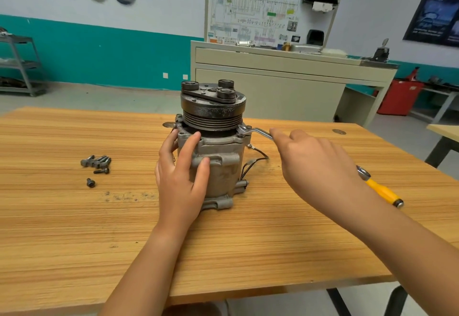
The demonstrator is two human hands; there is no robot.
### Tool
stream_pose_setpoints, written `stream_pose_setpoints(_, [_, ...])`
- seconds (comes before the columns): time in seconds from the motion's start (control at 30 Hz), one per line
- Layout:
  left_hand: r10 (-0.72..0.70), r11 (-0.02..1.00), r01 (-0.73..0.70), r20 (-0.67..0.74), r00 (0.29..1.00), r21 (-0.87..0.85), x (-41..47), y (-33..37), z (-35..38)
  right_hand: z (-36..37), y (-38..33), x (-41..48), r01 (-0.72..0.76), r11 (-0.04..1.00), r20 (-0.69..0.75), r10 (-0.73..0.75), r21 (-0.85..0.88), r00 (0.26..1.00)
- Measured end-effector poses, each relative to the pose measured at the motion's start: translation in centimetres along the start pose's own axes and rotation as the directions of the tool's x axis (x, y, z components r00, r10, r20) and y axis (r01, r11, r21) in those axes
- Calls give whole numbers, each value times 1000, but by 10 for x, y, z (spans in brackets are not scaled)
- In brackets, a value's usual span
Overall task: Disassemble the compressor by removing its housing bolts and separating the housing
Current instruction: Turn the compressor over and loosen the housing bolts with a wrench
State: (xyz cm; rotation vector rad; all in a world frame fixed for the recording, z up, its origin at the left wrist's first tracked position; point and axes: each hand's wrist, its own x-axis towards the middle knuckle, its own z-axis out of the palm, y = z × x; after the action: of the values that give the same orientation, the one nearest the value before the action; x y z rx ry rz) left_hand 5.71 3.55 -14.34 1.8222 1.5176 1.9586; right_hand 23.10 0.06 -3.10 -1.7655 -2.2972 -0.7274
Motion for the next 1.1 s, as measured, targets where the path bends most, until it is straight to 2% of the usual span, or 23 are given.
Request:
stream_pose_setpoints(0.13, [3, 1000, -3, -1, 1000, -1, 0, -1, 0, -26, -10, 3, 95, 989, 144, -78, -113, 986])
stream_pose_setpoints(0.27, [3, 1000, -3, -6, 1000, 1, 0, -2, 1, -39, -33, 8, 171, 978, 235, -140, -118, 962])
stream_pose_setpoints(0.4, [5, 1000, -5, -6, 1000, 20, 0, -2, 0, -41, -34, 10, 231, 964, 240, -196, -130, 951])
stream_pose_setpoints(0.63, [23, 997, -22, -11, 1000, 69, -1, 0, -1, -17, 32, 46, 406, 881, 128, -386, -242, 914])
stream_pose_setpoints(0.7, [47, 995, -46, -6, 999, 86, 0, -2, -2, -3, 53, 59, 466, 850, 48, -469, -247, 882])
stream_pose_setpoints(0.77, [67, 994, -68, 7, 998, 85, 1, -5, -3, 13, 67, 69, 533, 828, -67, -550, -173, 832])
stream_pose_setpoints(0.83, [78, 994, -79, 17, 997, 74, 1, -8, -5, 36, 71, 81, 573, 810, -240, -585, -127, 774])
stream_pose_setpoints(0.97, [72, 995, -74, 32, 997, 60, 2, -8, -5, 67, 48, 99, 534, 845, -520, -466, -22, 716])
stream_pose_setpoints(1.03, [61, 996, -63, 37, 997, 56, 2, -7, -5, 71, 38, 103, 508, 860, -566, -396, 48, 723])
stream_pose_setpoints(1.1, [51, 998, -53, 41, 998, 43, 1, -7, -6, 65, 36, 100, 432, 883, -612, -239, 186, 753])
